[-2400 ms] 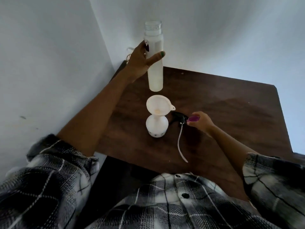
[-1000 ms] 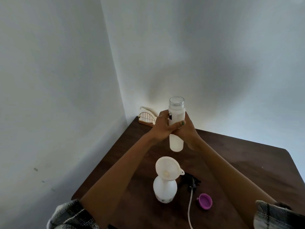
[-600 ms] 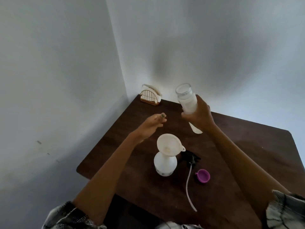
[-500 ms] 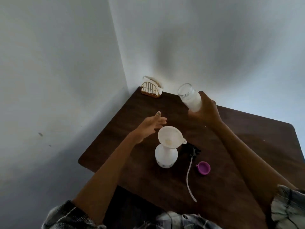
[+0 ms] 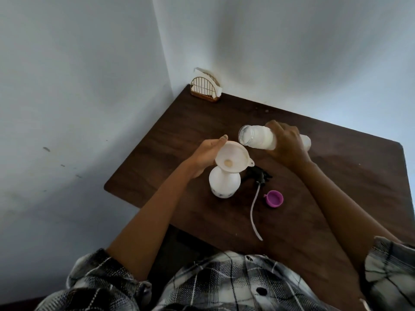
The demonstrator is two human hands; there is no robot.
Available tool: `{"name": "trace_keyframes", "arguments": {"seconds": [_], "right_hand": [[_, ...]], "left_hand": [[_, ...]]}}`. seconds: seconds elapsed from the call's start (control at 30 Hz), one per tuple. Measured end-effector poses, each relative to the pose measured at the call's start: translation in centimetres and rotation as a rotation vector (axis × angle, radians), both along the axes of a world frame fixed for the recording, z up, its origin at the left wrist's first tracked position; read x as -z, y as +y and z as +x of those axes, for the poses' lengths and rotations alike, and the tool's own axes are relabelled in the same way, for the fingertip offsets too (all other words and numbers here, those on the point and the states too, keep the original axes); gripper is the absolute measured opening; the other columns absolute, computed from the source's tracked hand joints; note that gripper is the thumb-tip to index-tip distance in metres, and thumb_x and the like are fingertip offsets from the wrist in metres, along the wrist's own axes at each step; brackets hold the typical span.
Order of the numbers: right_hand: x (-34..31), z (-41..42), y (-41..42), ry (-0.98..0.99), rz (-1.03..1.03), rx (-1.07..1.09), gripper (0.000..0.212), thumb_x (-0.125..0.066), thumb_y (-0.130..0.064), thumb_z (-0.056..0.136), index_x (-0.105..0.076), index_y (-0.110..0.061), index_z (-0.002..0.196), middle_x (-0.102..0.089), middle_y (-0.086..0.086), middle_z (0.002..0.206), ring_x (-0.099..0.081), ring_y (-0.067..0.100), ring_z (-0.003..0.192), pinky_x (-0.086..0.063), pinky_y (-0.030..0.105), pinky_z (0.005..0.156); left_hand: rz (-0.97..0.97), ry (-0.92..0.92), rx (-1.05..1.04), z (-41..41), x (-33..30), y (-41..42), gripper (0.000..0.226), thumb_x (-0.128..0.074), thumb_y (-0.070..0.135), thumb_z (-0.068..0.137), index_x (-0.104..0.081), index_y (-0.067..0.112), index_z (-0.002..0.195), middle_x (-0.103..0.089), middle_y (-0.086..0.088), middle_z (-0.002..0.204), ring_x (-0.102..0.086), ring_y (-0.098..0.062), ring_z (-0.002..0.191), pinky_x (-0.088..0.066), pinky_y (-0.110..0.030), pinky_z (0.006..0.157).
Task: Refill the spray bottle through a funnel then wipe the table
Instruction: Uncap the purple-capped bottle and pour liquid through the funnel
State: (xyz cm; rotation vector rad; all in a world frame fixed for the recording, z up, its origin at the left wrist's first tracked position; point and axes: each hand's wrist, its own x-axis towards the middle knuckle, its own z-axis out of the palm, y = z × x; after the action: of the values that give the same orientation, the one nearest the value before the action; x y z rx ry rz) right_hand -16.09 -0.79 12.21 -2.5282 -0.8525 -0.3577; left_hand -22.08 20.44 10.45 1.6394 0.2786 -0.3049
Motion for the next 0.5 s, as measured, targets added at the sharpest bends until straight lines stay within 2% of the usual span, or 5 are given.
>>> {"name": "trace_keyframes", "arguments": {"seconds": [0.17, 0.33, 0.5], "right_hand": [[-0.03, 0.24, 0.34, -0.041, -0.033, -0.027, 0.064, -0.047, -0.056, 0.066, -0.060, -0.003, 0.098, -0.067, 0.013, 0.088, -0.063, 0.032, 0.079, -0.043, 0.040, 0.075], [0.10, 0.43, 0.50, -0.080, -0.061, -0.060, 0.059, -0.049, -0.055, 0.068, -0.060, -0.003, 0.095, -0.067, 0.012, 0.085, -0.062, 0.031, 0.075, -0.043, 0.040, 0.071], [0.12, 0.51, 0.49, -0.111, -0.085, -0.082, 0.059, -0.048, -0.054, 0.068, -0.060, -0.004, 0.097, -0.067, 0.012, 0.088, -0.063, 0.032, 0.077, -0.043, 0.041, 0.074]], "left_hand": [[0.010, -0.006, 0.025, -0.15, -0.24, 0.31, 0.041, -0.043, 0.044, 0.096, -0.065, 0.010, 0.105, -0.061, -0.009, 0.095, -0.057, -0.020, 0.086, -0.046, -0.035, 0.076], [-0.011, -0.008, 0.023, -0.30, -0.49, 0.27, 0.032, -0.043, 0.040, 0.097, -0.064, 0.017, 0.097, -0.063, -0.004, 0.090, -0.059, -0.015, 0.080, -0.048, -0.028, 0.070], [-0.010, -0.019, 0.020, -0.37, -0.38, 0.21, 0.029, -0.042, 0.039, 0.098, -0.064, 0.020, 0.092, -0.061, -0.004, 0.090, -0.058, -0.015, 0.081, -0.047, -0.029, 0.070]]}}
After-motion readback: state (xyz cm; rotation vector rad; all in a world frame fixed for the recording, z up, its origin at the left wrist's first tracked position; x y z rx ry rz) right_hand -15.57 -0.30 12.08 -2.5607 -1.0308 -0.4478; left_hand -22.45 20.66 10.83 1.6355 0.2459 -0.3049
